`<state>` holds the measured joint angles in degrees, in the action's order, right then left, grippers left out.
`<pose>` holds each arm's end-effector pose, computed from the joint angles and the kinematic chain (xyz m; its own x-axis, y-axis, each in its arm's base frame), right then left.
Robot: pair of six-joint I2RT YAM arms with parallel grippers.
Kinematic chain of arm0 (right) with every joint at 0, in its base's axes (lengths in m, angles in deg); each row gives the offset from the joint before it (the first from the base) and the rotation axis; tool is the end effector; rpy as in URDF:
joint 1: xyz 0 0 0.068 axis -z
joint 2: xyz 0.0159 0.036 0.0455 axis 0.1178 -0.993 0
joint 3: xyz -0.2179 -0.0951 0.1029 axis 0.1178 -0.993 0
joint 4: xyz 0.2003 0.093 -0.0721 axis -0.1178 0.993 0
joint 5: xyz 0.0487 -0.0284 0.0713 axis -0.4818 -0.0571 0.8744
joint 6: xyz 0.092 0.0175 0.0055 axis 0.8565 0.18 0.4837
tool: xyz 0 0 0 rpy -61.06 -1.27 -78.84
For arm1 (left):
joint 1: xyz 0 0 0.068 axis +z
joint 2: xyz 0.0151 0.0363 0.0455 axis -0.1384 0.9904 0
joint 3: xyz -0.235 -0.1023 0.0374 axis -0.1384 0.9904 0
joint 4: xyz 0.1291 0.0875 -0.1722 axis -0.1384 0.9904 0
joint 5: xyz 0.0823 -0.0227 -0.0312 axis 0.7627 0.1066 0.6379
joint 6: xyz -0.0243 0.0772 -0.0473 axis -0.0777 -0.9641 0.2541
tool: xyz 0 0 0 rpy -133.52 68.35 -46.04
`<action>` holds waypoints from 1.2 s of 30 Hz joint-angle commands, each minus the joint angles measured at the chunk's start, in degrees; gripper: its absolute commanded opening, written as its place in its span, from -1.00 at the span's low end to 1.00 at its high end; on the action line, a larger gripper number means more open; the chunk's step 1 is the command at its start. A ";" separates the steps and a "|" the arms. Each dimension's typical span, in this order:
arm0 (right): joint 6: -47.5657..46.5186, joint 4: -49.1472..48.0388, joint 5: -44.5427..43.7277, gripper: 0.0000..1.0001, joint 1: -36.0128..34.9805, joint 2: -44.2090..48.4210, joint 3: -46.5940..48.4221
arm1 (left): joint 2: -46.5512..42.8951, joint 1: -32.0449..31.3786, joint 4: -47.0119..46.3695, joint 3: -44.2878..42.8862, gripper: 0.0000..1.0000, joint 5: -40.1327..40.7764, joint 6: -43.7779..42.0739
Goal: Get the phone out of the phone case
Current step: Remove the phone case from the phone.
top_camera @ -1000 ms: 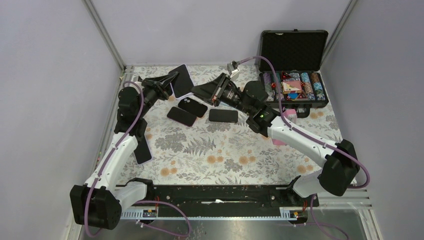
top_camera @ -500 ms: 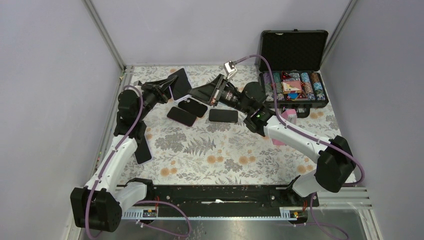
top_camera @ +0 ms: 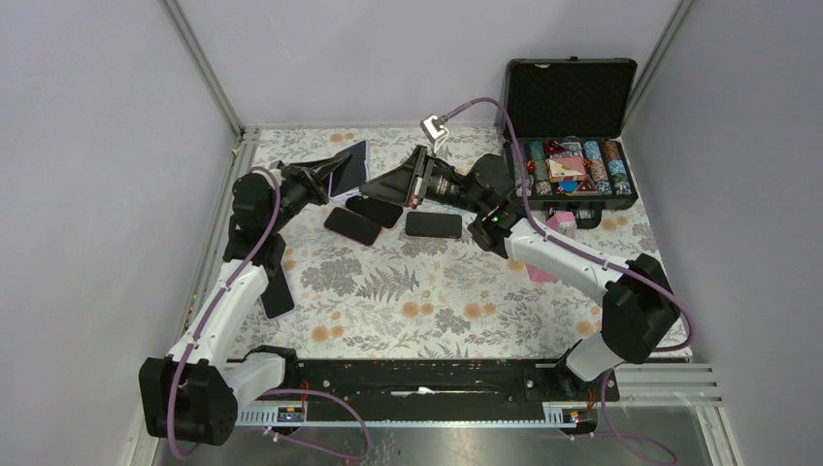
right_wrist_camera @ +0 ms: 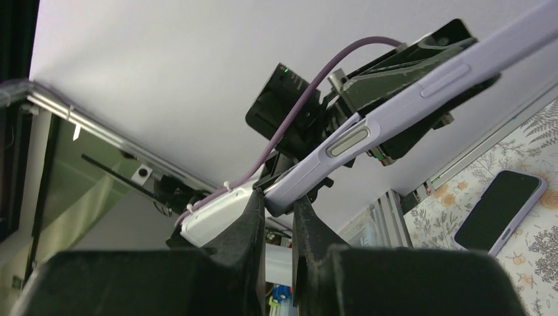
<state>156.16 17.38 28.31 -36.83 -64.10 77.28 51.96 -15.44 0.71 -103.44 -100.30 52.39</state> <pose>0.2333 0.2852 0.4017 -0.7445 0.3612 -0.5615 -0.6431 -0.1620 0.7484 0.2590 -0.0761 0.3343 -0.5391 -0.7096 0.4537 -0.2690 -0.3654 -0.8911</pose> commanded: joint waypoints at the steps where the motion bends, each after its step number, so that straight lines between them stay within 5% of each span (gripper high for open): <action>1: -6.31 -9.08 4.60 -1.00 -0.42 -0.48 4.82 | -0.01 -1.74 1.13 -0.14 -1.00 -8.56 1.95; 15: -5.41 8.70 -3.29 -1.00 0.01 1.09 3.25 | -1.36 -1.37 -3.35 -2.57 -1.00 -4.52 1.07; 16: -4.14 7.89 -2.81 -0.90 0.01 1.02 3.02 | -1.28 -1.25 -3.99 -2.60 -1.00 -4.01 0.65; 19: -1.47 7.08 -3.45 -0.06 0.04 2.86 0.60 | -0.36 0.40 -9.22 -2.78 -1.00 -1.65 -1.84; 22: 0.37 11.82 -7.12 0.34 0.05 6.44 -1.92 | 0.53 2.27 -14.94 -4.14 -1.00 0.78 -8.20; 26: 4.32 15.50 -12.35 0.44 -0.02 7.80 -1.88 | 1.80 2.48 -18.52 -8.94 -1.00 0.06 -20.12; 30: 4.38 14.89 -12.50 0.48 -0.26 5.76 2.72 | 1.02 2.28 -10.81 -14.30 -1.00 -2.92 -33.74; 36: 6.34 12.25 -10.98 0.42 -0.38 2.21 6.92 | 0.73 2.23 -10.73 -13.54 -1.00 -5.94 -36.71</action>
<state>160.94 33.01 17.71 -37.00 -60.25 80.38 54.06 -13.11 -6.55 -115.70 -103.38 21.20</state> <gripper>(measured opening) 0.732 0.141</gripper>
